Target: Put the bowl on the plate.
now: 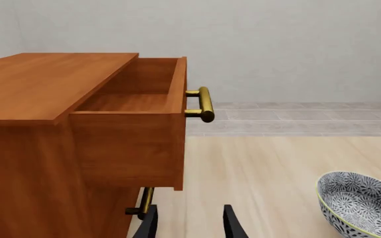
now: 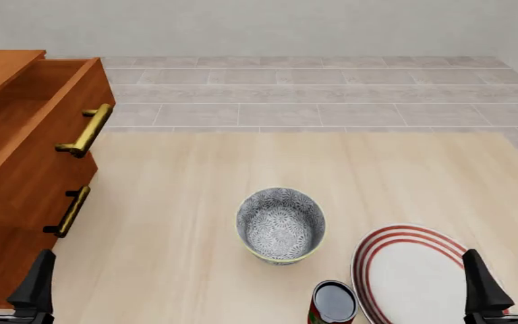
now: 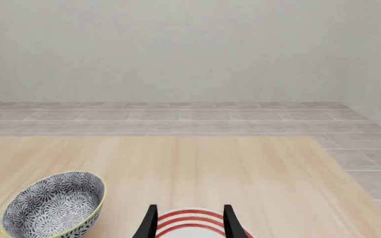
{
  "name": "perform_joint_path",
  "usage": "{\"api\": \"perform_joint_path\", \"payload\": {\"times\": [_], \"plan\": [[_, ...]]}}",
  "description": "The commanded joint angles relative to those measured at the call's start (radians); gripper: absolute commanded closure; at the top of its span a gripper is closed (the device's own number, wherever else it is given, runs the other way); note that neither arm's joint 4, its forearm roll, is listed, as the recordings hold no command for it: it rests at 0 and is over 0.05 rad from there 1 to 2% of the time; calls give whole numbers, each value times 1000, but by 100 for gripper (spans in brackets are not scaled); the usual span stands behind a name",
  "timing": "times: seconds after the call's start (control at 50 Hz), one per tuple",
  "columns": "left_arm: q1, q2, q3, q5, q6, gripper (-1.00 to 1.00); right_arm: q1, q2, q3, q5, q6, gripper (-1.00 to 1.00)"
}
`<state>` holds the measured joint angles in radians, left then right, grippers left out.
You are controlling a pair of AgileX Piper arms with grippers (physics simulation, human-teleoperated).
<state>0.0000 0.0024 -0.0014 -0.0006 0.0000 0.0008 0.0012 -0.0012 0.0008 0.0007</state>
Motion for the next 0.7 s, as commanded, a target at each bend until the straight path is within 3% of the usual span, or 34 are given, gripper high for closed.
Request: {"api": "perform_joint_path", "payload": {"times": [0.02,0.38,0.54,0.7], "plan": [[0,5,-3,-1,0,-100,3,1,-4,6,2,-100],[0,5,-3,-1,0,-100,23,21,-10,21,-8,-100],[0,5,-3,-1,0,-100,55,218,-52,-126,-22,-100],[0,5,-3,-1,0,-100,81,316,-136,-150,-43,-100]]}}
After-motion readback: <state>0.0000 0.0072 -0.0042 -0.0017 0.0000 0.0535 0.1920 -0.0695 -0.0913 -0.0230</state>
